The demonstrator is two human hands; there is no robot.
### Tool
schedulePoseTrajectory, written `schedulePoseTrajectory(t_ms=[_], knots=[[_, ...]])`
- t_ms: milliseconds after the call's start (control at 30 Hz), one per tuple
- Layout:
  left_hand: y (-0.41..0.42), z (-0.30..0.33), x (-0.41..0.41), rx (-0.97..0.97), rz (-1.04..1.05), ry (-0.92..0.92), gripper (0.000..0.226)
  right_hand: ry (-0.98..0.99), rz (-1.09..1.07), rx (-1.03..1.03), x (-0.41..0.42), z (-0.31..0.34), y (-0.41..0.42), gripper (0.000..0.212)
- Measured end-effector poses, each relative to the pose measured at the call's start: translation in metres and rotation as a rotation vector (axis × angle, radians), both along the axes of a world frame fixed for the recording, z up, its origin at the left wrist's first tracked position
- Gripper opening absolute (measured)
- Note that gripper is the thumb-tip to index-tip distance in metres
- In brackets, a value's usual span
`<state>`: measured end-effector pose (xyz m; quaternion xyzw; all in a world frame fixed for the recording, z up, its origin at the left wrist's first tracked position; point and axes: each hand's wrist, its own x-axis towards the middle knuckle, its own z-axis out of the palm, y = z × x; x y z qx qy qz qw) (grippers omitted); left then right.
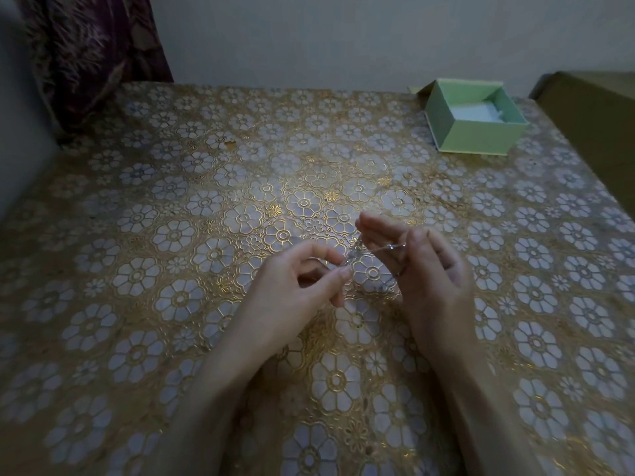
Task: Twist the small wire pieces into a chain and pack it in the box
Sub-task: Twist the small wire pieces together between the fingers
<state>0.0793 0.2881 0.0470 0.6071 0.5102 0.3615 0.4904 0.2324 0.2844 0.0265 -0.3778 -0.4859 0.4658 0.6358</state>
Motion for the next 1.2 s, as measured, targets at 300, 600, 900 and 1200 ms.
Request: schedulePoseTrajectory(t_ms=[300, 600, 900, 1200], knots=[[0.000, 0.006, -0.011, -0.133, -0.159, -0.250, 0.009, 0.070, 0.063, -0.182, 0.000, 0.005, -0.001, 0.028], [0.005, 0.002, -0.020, -0.075, -0.043, -0.364, 0.002, 0.111, 0.237, -0.253, 0.000, 0.004, 0.000, 0.039], [0.010, 0.000, -0.036, -0.059, 0.131, -0.405, 0.009, -0.053, 0.073, -0.248, 0.004, 0.005, 0.000, 0.025], [0.005, -0.001, -0.024, 0.068, 0.073, -0.075, 0.008, -0.270, 0.021, -0.177, 0.002, 0.012, -0.004, 0.013]])
